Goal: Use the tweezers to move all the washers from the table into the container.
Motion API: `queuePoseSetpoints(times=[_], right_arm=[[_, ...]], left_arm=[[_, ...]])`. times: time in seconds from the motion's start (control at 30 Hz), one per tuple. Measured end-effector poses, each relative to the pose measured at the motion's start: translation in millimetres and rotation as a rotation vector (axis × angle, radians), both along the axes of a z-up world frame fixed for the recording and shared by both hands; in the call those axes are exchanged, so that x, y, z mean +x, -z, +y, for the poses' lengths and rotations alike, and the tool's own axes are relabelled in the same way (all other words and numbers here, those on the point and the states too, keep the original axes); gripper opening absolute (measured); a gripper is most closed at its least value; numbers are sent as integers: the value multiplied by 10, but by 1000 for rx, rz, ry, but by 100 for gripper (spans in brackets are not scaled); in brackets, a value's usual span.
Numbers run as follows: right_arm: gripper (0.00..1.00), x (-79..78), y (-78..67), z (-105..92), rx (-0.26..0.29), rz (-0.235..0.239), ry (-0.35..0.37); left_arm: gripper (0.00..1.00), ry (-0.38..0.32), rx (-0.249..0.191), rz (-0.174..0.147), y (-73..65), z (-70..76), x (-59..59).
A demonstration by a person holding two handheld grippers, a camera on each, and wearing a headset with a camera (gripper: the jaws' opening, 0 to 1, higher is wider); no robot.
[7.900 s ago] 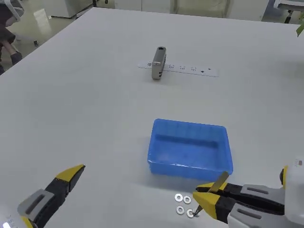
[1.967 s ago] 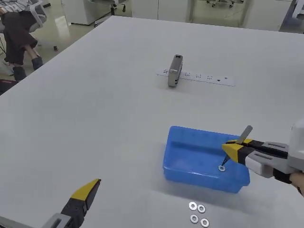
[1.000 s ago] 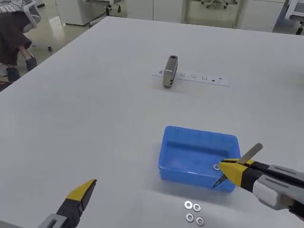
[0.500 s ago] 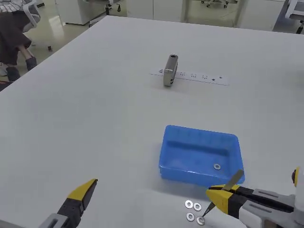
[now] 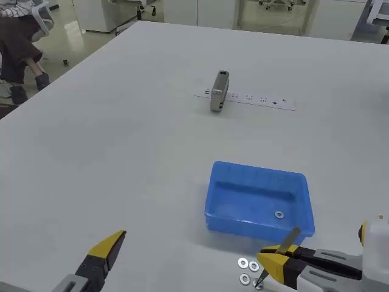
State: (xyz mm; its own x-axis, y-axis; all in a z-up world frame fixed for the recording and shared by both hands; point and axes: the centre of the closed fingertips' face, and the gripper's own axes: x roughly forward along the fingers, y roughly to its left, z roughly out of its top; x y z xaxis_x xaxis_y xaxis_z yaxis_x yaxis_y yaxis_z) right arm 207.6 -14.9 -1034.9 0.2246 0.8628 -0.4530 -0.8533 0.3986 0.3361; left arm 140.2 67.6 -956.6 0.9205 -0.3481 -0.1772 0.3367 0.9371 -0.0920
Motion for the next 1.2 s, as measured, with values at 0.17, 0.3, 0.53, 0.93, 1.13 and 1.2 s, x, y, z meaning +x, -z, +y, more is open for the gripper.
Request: queuePoseSetpoints(times=[0.17,0.3,0.53,0.93,1.13,1.2], right_arm=[[3,-64,-17,25,-59,-127,-68],[3,-160,-20,59,-74,-168,-93],[2,-196,4,50,-131,-254,-134],[2,-91,-136,36,-81,-175,-87],[2,-27,-312,11,-46,-171,-77],[2,9,-375,-2,-35,-178,-73]], left_arm=[[99,0,0,1,-1,-1,2],[99,0,1,4,6,2,1],[99,-1,1,5,16,9,-1],[99,-1,0,1,52,52,-18],[99,-1,0,1,52,44,-16],[99,-1,0,0,54,45,-17]])
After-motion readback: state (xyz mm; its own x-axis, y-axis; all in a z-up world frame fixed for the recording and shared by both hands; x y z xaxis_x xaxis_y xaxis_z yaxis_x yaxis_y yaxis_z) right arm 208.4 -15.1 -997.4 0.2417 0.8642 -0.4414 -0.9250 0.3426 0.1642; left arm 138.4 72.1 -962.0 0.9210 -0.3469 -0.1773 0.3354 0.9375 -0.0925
